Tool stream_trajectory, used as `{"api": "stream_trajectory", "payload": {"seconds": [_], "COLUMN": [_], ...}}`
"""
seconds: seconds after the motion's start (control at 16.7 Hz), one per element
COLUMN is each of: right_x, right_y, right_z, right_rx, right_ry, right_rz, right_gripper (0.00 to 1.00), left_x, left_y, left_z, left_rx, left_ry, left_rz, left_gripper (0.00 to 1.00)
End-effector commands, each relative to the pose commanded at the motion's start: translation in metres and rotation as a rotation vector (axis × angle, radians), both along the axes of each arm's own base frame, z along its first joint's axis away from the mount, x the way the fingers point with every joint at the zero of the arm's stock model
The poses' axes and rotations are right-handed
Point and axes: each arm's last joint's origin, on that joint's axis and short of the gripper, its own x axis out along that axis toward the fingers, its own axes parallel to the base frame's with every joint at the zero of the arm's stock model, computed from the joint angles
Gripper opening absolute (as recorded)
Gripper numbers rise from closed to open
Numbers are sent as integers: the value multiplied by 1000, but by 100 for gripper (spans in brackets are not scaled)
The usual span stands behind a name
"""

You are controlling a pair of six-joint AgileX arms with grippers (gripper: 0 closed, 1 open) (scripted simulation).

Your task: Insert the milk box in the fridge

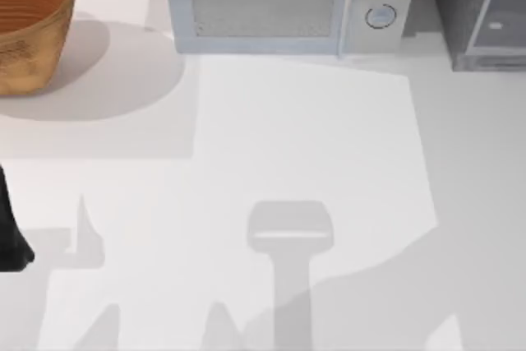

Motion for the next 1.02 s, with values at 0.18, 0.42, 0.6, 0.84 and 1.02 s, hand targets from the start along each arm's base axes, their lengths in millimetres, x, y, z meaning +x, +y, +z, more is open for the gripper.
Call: {"api": "stream_trajectory", "payload": {"seconds": [0.18,0.42,0.6,0.84,1.02], "right_x": [32,60,65,65,65], "right_y": [-1,1,2,2,2], "right_z": [5,11,12,12,12], "right_rx": [1,5,6,6,6], "right_ry": [2,11,15,15,15], "right_rz": [-2,-3,-2,-2,-2], "right_gripper": [0,0,0,8,30], "left_x": [0,0,0,0,0], "left_y": [0,0,0,0,0], "left_z": [0,0,0,0,0], "left_rx": [0,0,0,0,0], "left_ry": [0,0,0,0,0], "left_rz": [0,0,0,0,0], "left_gripper": [100,100,100,100,100]}}
